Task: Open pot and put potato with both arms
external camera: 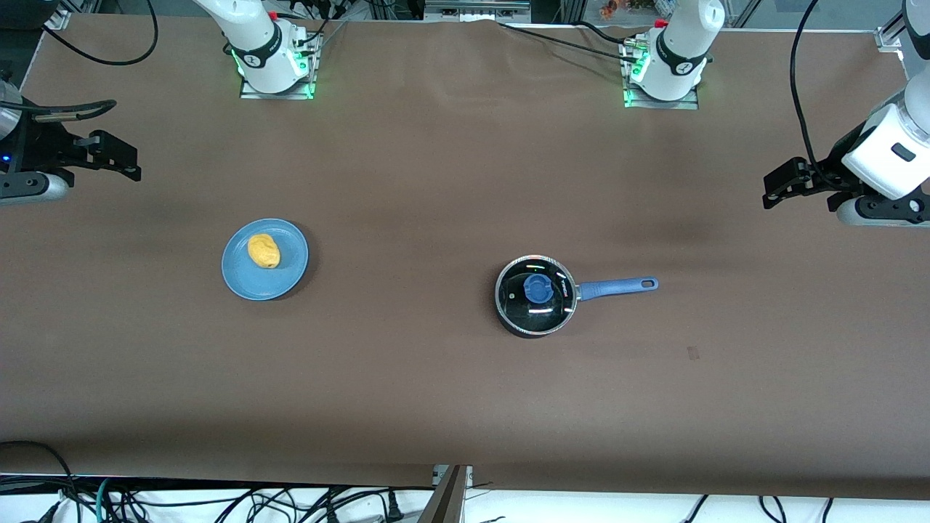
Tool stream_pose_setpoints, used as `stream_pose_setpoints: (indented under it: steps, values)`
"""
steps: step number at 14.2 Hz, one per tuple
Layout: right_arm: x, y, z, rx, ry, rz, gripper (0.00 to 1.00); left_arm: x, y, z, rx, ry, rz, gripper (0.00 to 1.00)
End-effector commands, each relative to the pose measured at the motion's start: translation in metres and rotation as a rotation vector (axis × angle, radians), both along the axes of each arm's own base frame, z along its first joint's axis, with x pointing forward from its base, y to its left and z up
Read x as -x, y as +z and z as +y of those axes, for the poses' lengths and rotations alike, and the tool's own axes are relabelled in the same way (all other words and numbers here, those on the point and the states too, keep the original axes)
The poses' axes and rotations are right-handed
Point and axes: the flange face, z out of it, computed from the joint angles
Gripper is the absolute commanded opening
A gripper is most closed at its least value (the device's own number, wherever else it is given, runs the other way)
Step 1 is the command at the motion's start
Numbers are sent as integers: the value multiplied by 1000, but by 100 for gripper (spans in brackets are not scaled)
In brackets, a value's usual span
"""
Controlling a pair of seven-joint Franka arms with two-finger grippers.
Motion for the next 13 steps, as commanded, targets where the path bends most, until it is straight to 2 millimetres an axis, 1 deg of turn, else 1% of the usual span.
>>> stream_pose_setpoints:
  steps: [1, 3, 4, 5, 6, 7, 8, 9, 10, 11, 12, 13]
  values:
    - [0, 2, 1, -6, 5, -6, 100, -3, 4, -1, 2, 5, -2, 100]
    - [0, 2, 1, -6, 2, -7, 100, -3, 4, -1, 3, 7, -2, 100]
    - [0, 2, 1, -6, 2, -7, 100, -4, 2, -5, 6, 0, -5, 100]
    - [0, 2, 2, -5, 2, -7, 100, -9, -4, -11, 19, -13, -3, 100]
    - [0, 2, 2, -6, 8, -6, 100, -17, -23, -37, 24, -55, 26, 100]
    - [0, 2, 2, -6, 10, -6, 100, -21, -27, -54, 4, -90, 27, 100]
    - [0, 2, 2, -6, 10, -8, 100, -22, -20, -55, -5, -93, 11, 100]
    - [0, 2, 3, -6, 12, -9, 100, -23, -23, -58, -4, -99, 17, 100]
    - [-2, 1, 2, -8, 10, -14, 100, -28, -39, -63, -8, -110, 44, 100]
    - [-5, -5, 2, -6, 10, -5, 100, -35, -57, -67, -19, -118, 70, 100]
    - [-6, -6, 3, -9, 10, -8, 100, -40, -74, -63, -41, -123, 91, 100]
    - [-7, -7, 5, -5, 15, -9, 100, -52, -118, -62, -57, -119, 167, 100]
